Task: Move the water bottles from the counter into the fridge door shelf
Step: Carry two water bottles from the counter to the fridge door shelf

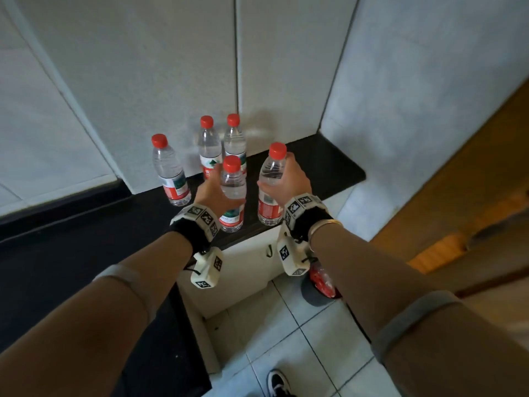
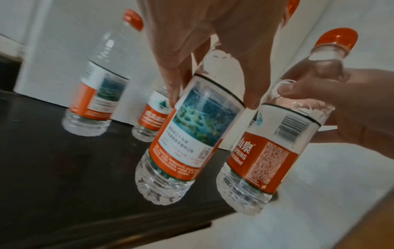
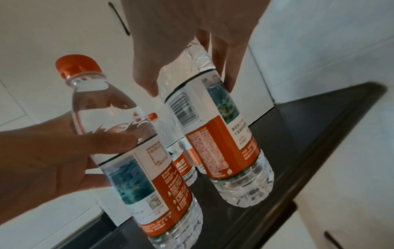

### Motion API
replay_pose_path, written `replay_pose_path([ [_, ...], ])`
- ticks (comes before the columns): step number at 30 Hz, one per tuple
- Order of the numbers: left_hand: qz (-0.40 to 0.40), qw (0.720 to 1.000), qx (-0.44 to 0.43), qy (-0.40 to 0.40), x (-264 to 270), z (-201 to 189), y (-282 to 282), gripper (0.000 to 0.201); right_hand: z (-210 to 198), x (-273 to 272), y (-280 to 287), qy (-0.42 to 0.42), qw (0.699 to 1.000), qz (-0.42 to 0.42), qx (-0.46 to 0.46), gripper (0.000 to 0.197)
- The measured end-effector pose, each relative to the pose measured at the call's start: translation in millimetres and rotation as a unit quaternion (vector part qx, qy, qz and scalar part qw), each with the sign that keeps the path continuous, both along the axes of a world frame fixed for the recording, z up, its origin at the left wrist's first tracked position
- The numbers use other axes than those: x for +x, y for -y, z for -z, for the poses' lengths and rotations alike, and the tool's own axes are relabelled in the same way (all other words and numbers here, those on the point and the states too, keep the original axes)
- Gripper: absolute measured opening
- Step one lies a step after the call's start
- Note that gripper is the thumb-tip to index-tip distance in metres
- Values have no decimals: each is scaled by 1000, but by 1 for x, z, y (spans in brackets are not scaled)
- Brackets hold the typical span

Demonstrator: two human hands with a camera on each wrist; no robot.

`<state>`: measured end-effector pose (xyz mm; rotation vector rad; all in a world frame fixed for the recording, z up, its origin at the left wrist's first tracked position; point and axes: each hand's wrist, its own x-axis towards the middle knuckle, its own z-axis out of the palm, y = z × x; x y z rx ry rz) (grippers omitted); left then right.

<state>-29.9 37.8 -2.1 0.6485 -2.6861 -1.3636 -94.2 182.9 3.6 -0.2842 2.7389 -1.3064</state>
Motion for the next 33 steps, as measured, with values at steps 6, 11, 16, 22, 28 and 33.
replay_pose_path([
  [6, 108, 994, 20, -22, -2, -15, -74, 80, -22, 28, -86, -4, 996, 90, 5, 63],
  [11, 199, 979, 21, -27, -2, -22, -158, 69, -35, 59, -171, -18, 984, 178, 17, 75],
  [16, 303, 952, 22, -28, 6, -28, -257, 63, -43, 99, -273, -36, 962, 268, 20, 79],
  [22, 414, 907, 70, -33, 42, -37, -398, 75, -50, 165, -408, -55, 927, 368, 42, 86],
  [28, 487, 866, 108, -2, 95, -43, -551, 72, -59, 243, -543, -82, 888, 449, 56, 81],
  [33, 553, 830, 53, -48, 142, -47, -662, 91, -65, 318, -638, -91, 856, 504, 74, 74],
])
